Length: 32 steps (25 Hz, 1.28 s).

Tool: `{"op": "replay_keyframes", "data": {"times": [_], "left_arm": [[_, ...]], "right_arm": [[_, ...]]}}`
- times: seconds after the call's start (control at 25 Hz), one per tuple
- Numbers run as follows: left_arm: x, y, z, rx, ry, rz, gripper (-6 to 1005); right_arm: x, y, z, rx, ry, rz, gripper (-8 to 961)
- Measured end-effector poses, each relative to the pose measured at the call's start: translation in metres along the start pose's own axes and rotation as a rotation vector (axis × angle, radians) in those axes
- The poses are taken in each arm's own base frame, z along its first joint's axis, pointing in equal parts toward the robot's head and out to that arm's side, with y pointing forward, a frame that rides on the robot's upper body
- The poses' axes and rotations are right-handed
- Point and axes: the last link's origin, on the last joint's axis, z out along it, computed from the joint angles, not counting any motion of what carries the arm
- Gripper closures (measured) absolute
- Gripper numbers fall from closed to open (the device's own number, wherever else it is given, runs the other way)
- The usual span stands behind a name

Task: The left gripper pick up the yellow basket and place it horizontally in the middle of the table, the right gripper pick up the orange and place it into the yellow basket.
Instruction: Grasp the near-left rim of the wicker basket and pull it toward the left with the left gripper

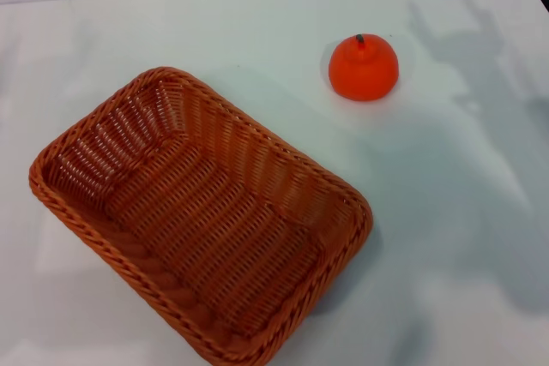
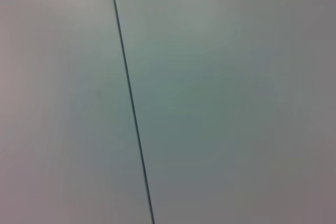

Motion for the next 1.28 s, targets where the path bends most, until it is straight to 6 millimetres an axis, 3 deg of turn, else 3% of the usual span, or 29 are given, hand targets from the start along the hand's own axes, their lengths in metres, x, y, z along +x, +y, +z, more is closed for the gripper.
{"op": "replay_keyframes", "data": {"times": [0.76, 0.88, 1.12, 1.2, 1.24, 1.28], "left_arm": [[0.004, -0.003, -0.001, -0.032, -0.03, -0.054, 182], [0.019, -0.002, 0.005, -0.117, -0.068, -0.074, 187], [0.07, 0.016, 0.024, -0.411, -0.244, -0.095, 193], [0.076, 0.02, 0.027, -0.47, -0.294, -0.097, 193], [0.089, 0.034, 0.034, -0.625, -0.451, -0.099, 192], [0.093, 0.04, 0.036, -0.675, -0.519, -0.095, 192]], "right_arm": [[-0.002, -0.001, 0.002, 0.014, -0.019, 0.045, 10], [-0.003, -0.002, 0.003, 0.017, -0.021, 0.045, 11], [-0.004, -0.003, 0.006, 0.025, -0.033, 0.05, 13], [-0.005, -0.005, 0.007, 0.034, -0.037, 0.05, 14], [-0.005, -0.005, 0.008, 0.039, -0.039, 0.051, 15], [-0.005, -0.006, 0.008, 0.041, -0.039, 0.051, 15]]}}
